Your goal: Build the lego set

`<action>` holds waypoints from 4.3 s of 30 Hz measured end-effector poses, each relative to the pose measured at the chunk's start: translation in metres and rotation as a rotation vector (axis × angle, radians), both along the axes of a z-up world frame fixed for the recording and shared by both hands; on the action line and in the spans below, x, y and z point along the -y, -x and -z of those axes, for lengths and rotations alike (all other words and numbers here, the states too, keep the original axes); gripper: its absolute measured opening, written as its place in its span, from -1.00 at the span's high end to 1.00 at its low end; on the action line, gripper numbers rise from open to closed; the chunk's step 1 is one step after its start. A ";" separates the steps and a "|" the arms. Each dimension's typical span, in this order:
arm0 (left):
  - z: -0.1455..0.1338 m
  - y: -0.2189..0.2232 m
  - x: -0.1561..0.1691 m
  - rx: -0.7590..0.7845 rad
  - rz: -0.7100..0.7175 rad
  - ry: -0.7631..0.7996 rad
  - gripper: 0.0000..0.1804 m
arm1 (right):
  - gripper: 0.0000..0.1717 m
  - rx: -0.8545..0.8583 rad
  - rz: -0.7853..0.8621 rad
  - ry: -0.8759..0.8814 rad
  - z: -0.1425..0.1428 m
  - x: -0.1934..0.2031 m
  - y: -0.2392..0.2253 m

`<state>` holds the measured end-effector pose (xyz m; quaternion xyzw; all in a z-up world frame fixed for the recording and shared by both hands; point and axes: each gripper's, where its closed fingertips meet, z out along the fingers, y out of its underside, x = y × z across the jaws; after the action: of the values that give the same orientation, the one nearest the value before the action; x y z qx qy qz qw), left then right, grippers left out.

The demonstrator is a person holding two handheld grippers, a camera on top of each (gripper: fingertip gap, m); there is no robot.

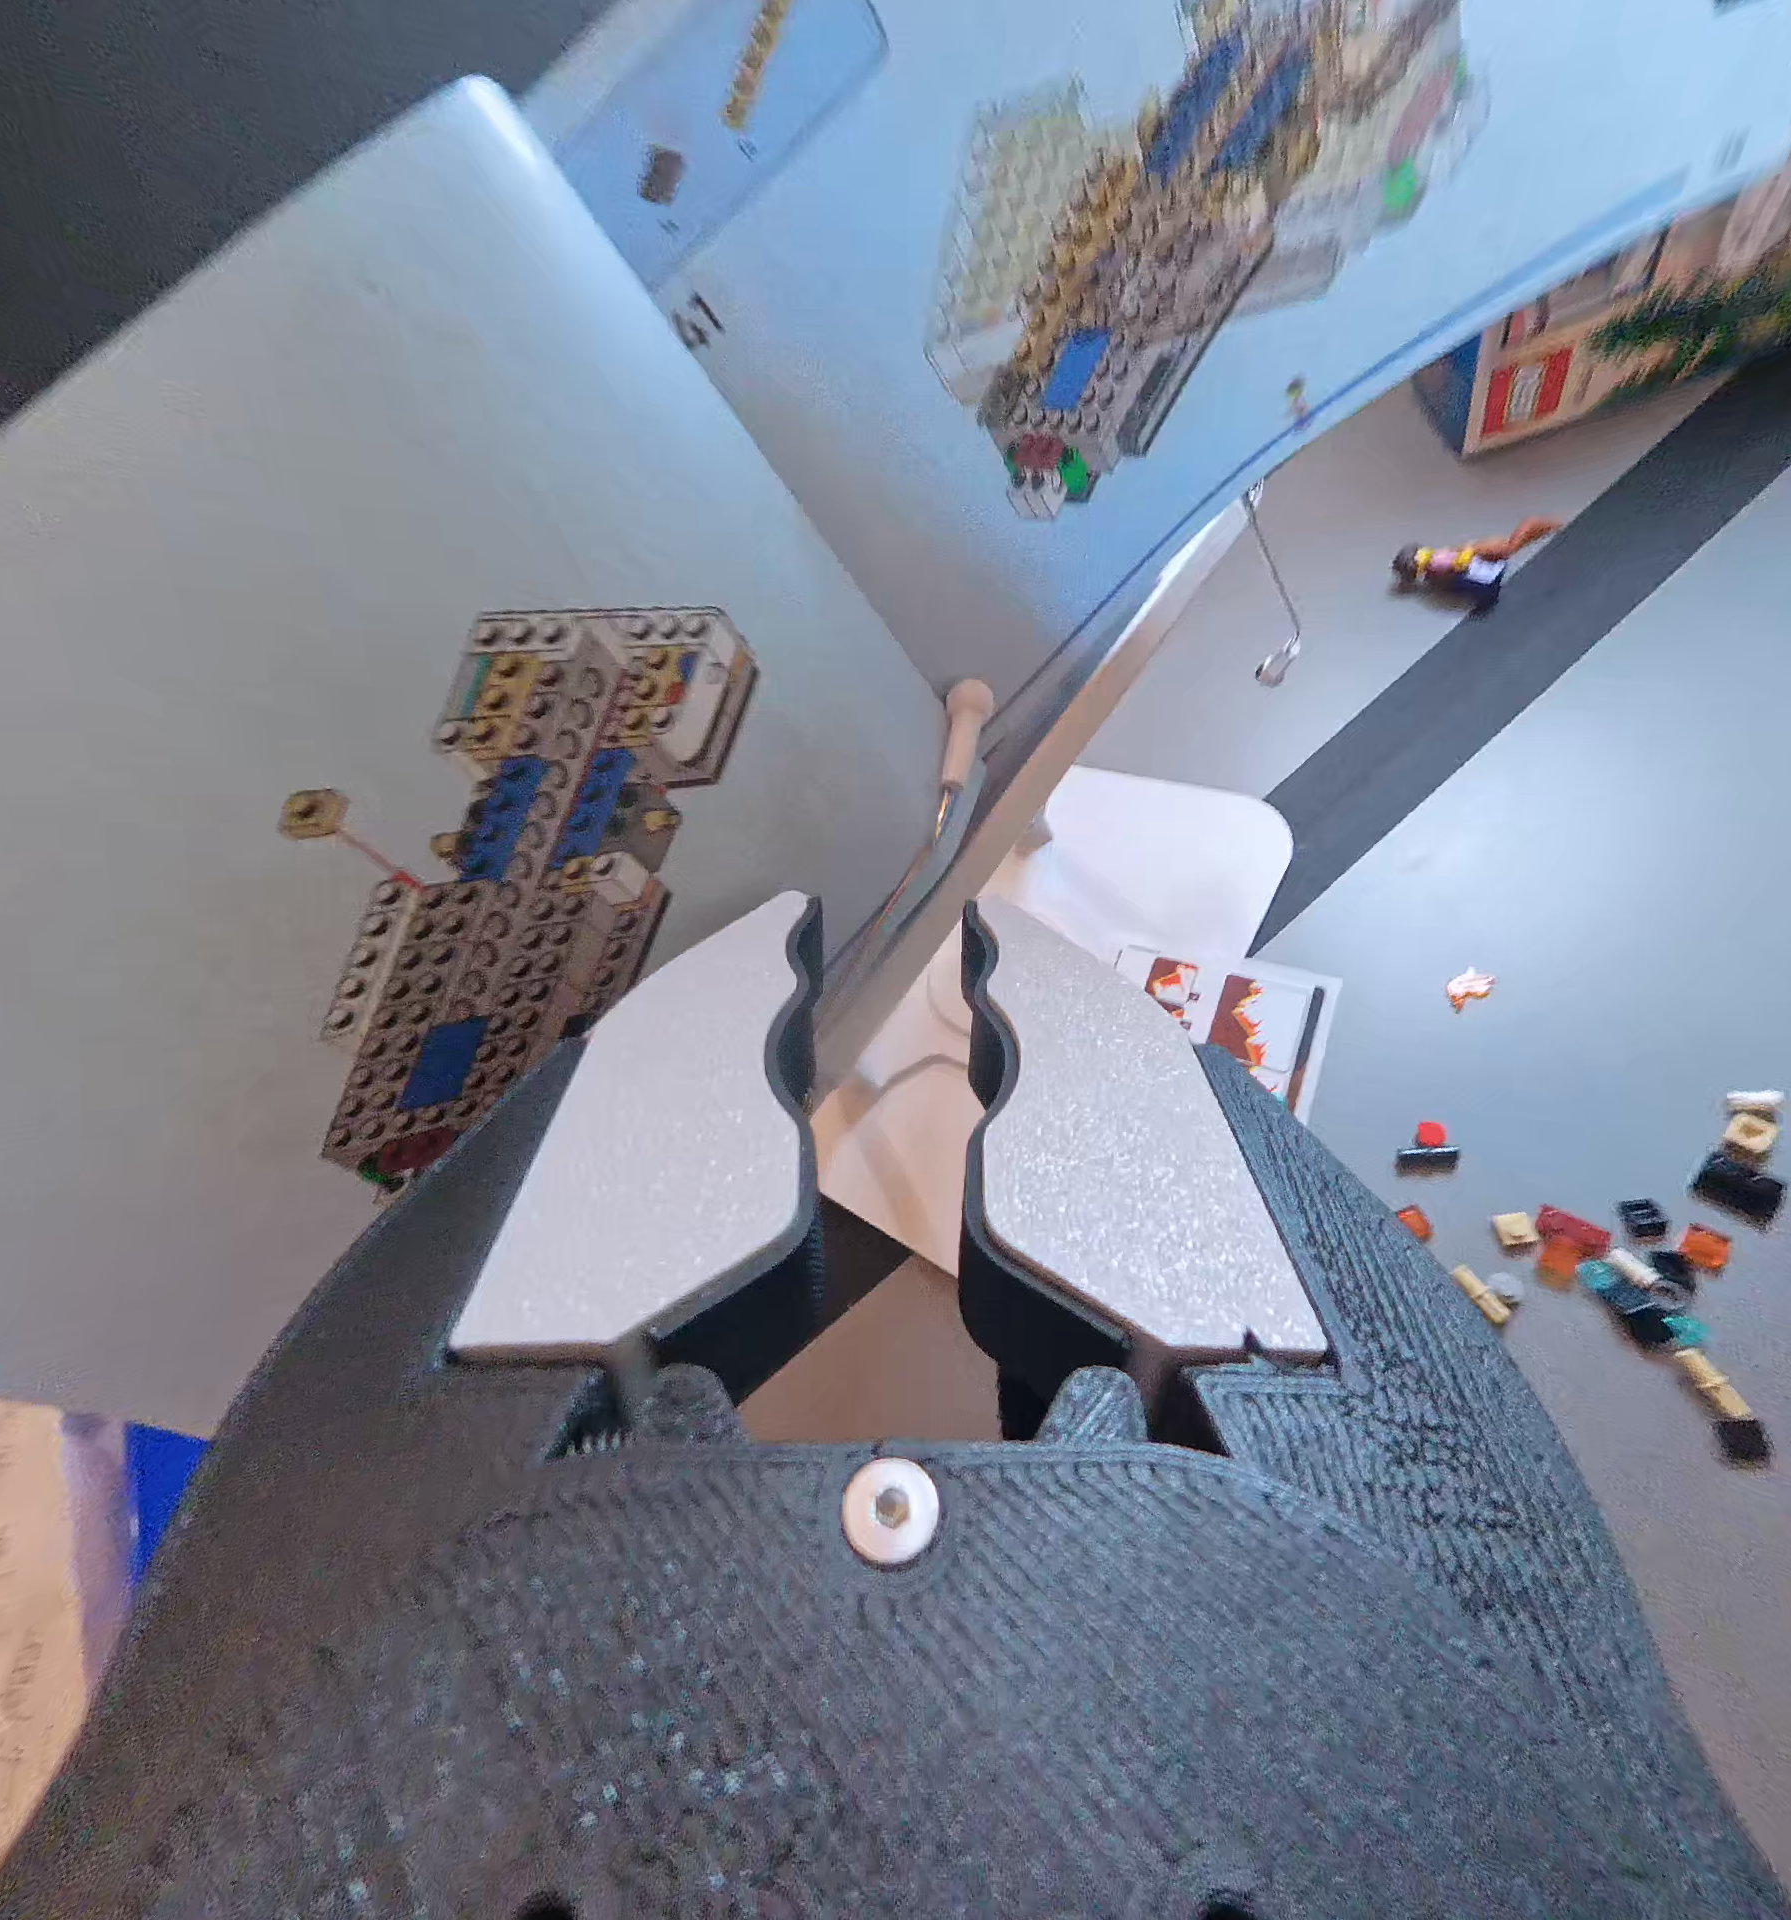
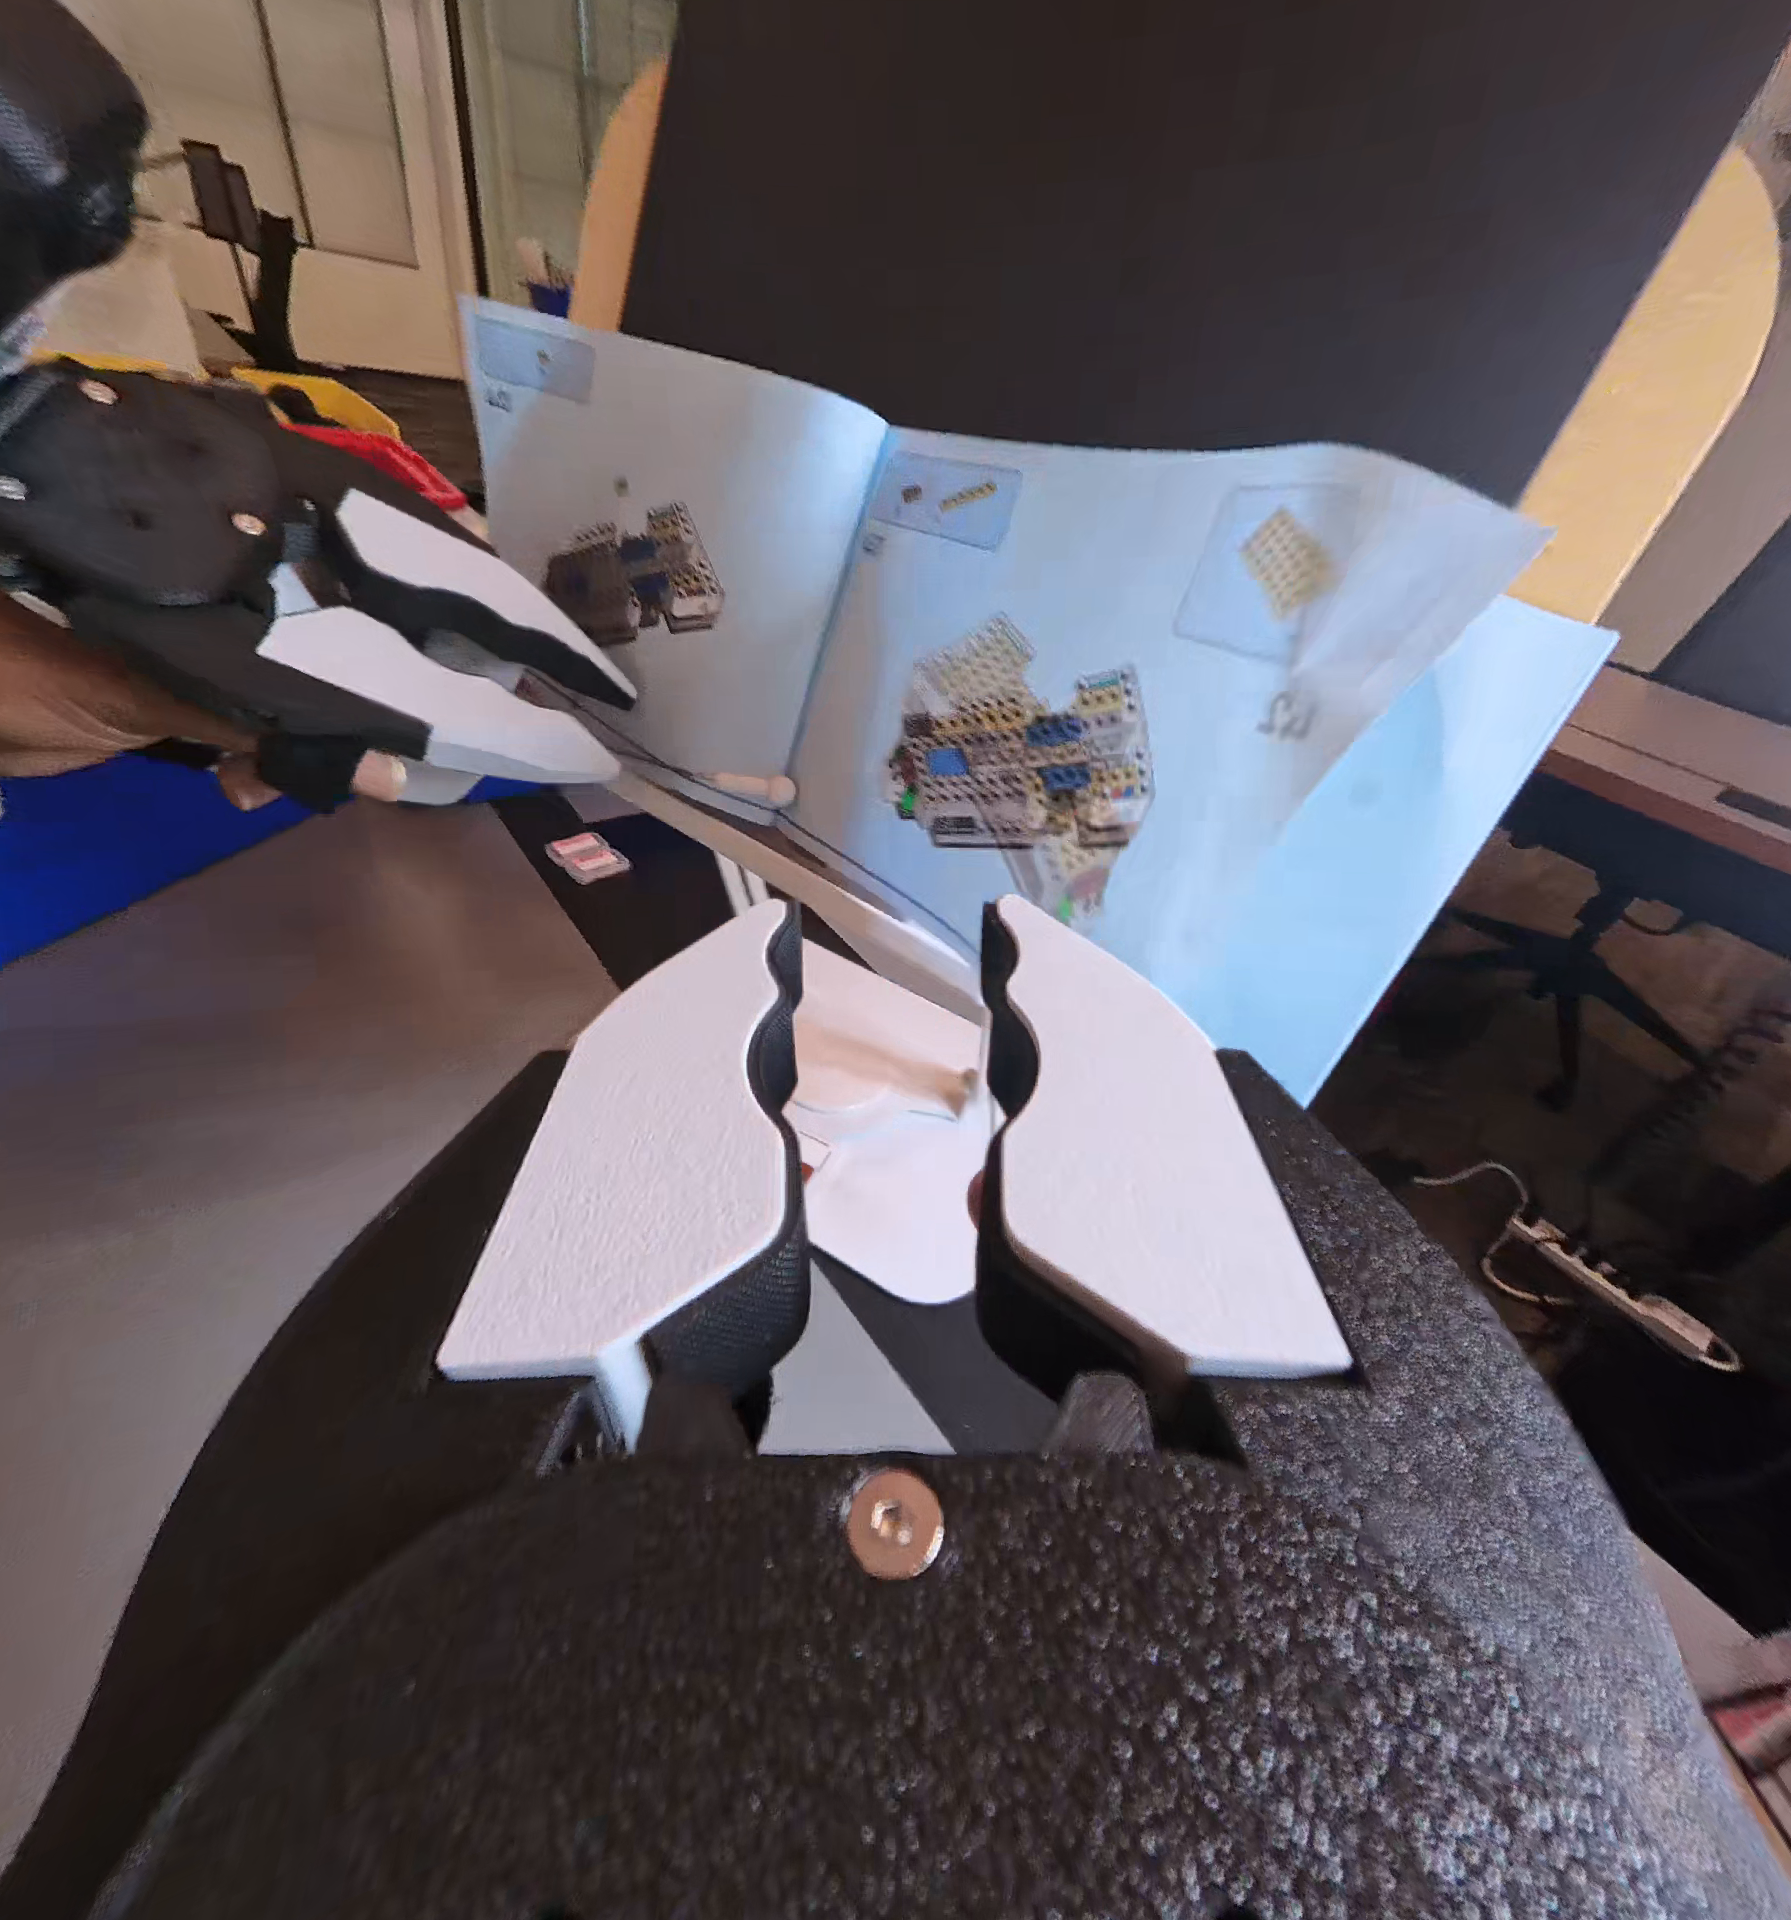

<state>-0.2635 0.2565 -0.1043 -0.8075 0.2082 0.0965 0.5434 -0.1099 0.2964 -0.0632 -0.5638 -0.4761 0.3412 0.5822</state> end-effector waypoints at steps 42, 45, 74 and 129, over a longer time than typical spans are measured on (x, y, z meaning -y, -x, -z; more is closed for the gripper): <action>0.013 0.003 -0.020 -0.421 0.024 0.133 0.89 | 0.82 -0.059 0.074 0.044 -0.013 -0.087 0.001; 0.014 0.003 -0.022 -0.415 0.037 0.160 0.89 | 0.78 -0.003 0.077 0.038 -0.004 -0.089 0.004; -0.006 -0.023 -0.014 -0.032 0.068 -0.003 0.72 | 0.68 -0.129 0.249 -0.096 -0.017 -0.099 0.010; -0.067 -0.127 -0.040 0.553 0.401 -0.121 0.99 | 1.00 -0.258 -0.439 0.249 -0.049 -0.018 0.000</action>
<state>-0.1362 0.2962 -0.0370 -0.7124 0.2013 -0.2226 0.6343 -0.1097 0.3140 -0.0140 -0.4663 -0.4633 0.5841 0.4762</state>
